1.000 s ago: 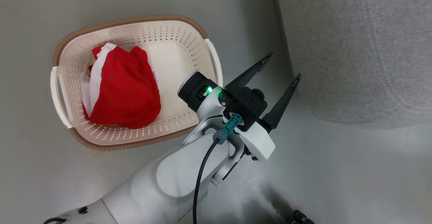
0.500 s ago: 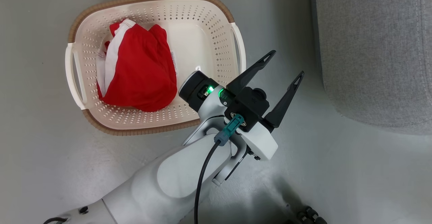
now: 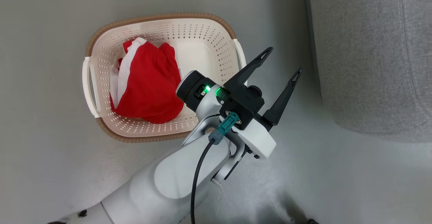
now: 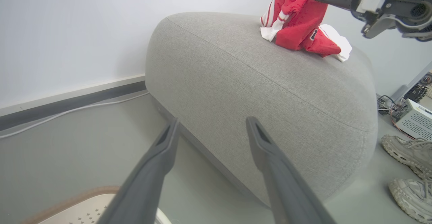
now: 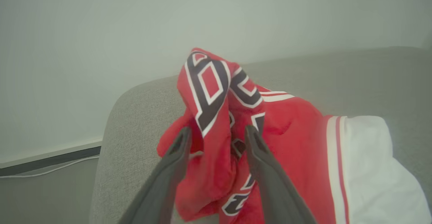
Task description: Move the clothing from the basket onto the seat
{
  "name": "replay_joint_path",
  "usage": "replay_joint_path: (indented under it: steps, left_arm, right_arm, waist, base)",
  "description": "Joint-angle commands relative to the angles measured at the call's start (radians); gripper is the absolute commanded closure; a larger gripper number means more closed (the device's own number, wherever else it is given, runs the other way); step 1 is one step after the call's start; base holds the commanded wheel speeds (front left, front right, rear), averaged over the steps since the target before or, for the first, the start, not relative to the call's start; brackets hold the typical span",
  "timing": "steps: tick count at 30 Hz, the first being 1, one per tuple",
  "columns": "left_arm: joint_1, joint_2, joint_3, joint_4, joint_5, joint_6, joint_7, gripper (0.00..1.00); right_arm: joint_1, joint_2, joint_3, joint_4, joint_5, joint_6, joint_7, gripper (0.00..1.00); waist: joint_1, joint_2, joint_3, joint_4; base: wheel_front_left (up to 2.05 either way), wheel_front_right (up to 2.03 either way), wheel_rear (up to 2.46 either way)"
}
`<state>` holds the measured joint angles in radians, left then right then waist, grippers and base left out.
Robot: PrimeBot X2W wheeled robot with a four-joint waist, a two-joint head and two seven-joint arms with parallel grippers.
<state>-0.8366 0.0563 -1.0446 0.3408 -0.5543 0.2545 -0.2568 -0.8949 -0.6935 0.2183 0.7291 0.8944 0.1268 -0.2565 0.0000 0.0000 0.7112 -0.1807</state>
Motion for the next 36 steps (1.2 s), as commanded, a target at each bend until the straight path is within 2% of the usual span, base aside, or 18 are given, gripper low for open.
replay_joint_path:
  steps: [1,8,21,30,36]
  left_arm:
    - [0.03,-0.006,0.024,-0.027,0.012,-0.006,-0.005,0.0]
    - [0.084,-0.006,0.072,-0.039,0.023,-0.014,-0.005,0.0]
    - [0.241,-0.006,0.22,-0.063,0.069,-0.027,-0.005,0.0]
    - [0.4,-0.006,0.395,-0.083,0.128,-0.03,-0.005,0.0]
    - [0.512,-0.006,0.524,-0.077,0.186,-0.053,-0.005,0.0]
  right_arm:
    - [0.073,-0.043,0.015,-0.026,0.014,0.004,-0.005,0.0]
    - [0.169,-0.041,0.035,-0.108,0.009,0.004,-0.005,0.0]
    - [0.308,0.026,0.038,-0.236,-0.083,0.004,-0.005,0.0]
    - [0.411,0.109,0.02,-0.299,-0.196,0.004,-0.005,0.0]
    - [0.475,0.169,0.019,-0.34,-0.267,0.004,-0.005,0.0]
  waist:
    - [0.0,0.0,-0.022,0.005]
    - [0.0,0.0,-0.1,0.016]
    - [0.0,0.0,-0.275,0.064]
    - [0.0,0.0,-0.41,0.119]
    - [0.0,0.0,-0.5,0.149]
  base:
    - [0.0,0.0,0.0]
    - [0.0,0.0,0.0]
    - [0.0,0.0,0.0]
    - [0.0,0.0,0.0]
    - [0.0,0.0,0.0]
